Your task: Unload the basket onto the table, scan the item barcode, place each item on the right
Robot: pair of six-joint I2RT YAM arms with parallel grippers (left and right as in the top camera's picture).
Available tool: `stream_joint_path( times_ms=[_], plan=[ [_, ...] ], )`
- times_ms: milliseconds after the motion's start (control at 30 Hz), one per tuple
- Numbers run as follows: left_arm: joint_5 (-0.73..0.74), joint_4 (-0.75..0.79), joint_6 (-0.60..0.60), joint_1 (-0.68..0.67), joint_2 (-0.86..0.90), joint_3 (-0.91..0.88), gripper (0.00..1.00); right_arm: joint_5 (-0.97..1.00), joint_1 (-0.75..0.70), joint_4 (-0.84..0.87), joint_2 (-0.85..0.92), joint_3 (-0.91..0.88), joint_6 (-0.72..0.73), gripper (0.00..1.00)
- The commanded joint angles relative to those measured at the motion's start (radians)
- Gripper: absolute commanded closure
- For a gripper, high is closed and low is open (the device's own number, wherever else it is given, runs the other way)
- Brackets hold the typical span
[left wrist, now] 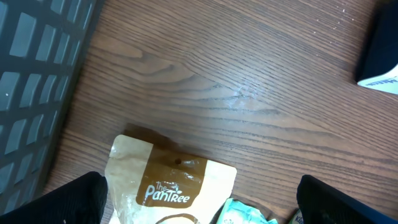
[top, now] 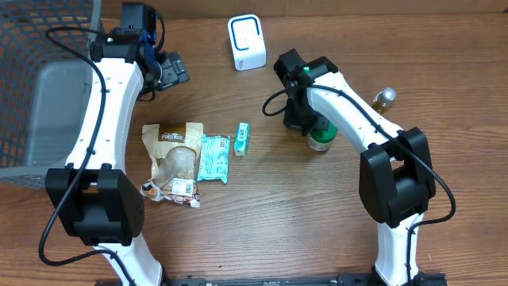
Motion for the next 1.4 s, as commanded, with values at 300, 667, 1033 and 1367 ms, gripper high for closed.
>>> stream_joint_path(
  times_ms=[300, 667, 1033, 1367],
  plan=[
    [0.005, 0.001, -0.010, 0.000, -0.013, 0.019, 0.00, 0.087, -0.007, -0.049, -0.007, -0.007, 0.012, 0.94],
    [0.005, 0.001, -0.010, 0.000, -0.013, 0.019, 0.00, 0.029, -0.007, -0.095, -0.007, -0.008, 0.011, 0.91],
    [0.005, 0.001, -0.010, 0.000, -0.013, 0.019, 0.00, 0.213, -0.039, -0.072, -0.007, -0.054, 0.062, 0.91],
    [0.005, 0.001, -0.010, 0.000, -0.013, 0.019, 0.00, 0.168, -0.100, -0.073, -0.007, -0.058, 0.110, 0.87]
  ],
)
